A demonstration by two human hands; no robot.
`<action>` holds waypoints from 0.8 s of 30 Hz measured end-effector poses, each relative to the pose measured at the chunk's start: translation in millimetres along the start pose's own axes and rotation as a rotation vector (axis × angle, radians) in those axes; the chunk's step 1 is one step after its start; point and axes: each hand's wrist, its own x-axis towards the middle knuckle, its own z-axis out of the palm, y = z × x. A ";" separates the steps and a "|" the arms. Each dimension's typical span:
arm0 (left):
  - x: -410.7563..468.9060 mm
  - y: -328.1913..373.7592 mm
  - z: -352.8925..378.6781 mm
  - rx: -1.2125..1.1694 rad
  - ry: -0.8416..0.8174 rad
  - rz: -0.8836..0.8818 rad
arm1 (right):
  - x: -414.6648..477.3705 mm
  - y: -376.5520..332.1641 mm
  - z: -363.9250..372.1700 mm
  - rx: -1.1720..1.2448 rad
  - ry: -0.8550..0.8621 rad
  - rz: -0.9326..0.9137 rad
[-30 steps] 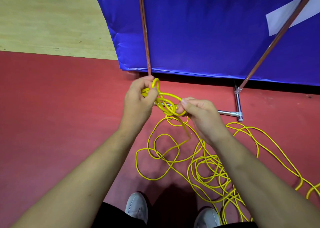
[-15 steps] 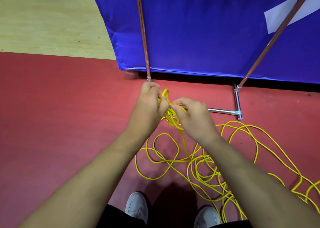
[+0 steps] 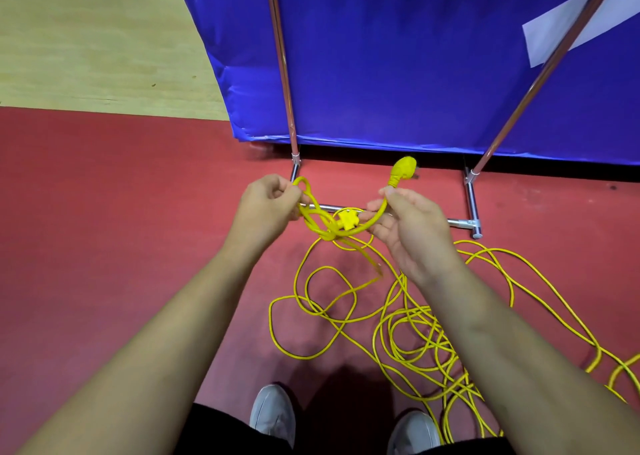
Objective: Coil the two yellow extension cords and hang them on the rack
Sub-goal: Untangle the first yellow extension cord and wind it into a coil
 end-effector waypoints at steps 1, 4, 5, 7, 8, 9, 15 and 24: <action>1.8 -1.6 2.4 0.009 0.014 -0.010 | 3.3 -0.8 -0.8 0.095 0.030 0.044; 4.4 -4.9 0.9 0.105 0.064 -0.001 | 12.3 -2.9 -8.8 0.220 0.104 0.122; 4.9 -6.1 -0.5 0.067 0.046 -0.010 | 12.4 -2.3 -10.3 0.194 0.128 0.152; -1.7 -1.6 0.8 -0.151 -0.094 -0.085 | 11.0 2.3 -12.8 0.087 0.163 0.262; -4.6 0.9 2.5 -0.234 -0.171 -0.101 | 9.7 4.9 -14.1 -0.032 0.164 0.329; -7.1 3.1 5.0 -0.242 -0.210 -0.079 | 8.4 6.7 -16.3 -0.230 0.155 0.385; -10.1 9.2 12.6 -0.188 -0.173 0.028 | 10.9 12.9 -19.3 -1.090 -0.104 -0.116; -7.9 5.5 12.4 -0.500 -0.020 -0.181 | 5.3 11.0 -14.3 -1.060 -0.372 -0.288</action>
